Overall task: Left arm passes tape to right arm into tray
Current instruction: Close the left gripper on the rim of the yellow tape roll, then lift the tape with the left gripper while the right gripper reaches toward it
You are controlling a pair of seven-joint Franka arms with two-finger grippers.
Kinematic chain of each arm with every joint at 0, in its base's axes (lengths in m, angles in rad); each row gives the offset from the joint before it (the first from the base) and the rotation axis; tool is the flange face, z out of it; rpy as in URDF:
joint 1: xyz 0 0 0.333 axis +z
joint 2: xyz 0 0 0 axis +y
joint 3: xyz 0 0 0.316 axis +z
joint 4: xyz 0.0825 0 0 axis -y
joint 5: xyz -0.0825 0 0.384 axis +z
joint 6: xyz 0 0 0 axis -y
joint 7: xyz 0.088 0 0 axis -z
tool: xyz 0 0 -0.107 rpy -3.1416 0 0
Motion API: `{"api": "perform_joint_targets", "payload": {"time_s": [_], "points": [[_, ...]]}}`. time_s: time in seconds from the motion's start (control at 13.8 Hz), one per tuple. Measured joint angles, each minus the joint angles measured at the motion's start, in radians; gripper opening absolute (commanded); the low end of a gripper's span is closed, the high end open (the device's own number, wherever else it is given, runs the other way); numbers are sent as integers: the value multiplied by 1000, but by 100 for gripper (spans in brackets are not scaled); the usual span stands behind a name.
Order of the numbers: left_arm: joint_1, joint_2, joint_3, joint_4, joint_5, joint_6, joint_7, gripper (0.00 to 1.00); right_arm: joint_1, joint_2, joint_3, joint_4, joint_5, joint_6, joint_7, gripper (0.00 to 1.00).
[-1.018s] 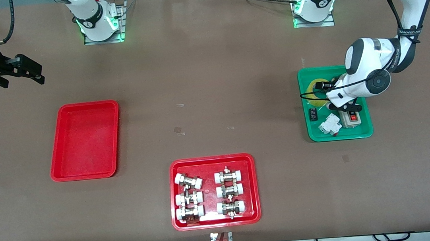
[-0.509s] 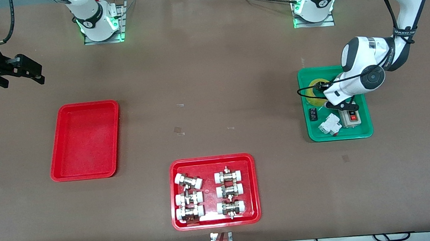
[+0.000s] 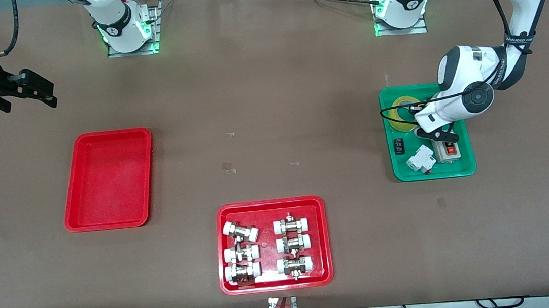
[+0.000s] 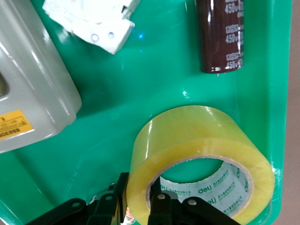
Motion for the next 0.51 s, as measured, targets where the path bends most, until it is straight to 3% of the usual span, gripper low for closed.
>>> {"api": "perform_joint_targets", "payload": {"time_s": [0.22,0.51], "points": [[-5,-28,-18,81,0,-143,21,1,0,0,0,2,0,0,0,100],[-13,-59,-156,336,-2,-437,19,1,0,0,0,3,0,0,0,100]]}}
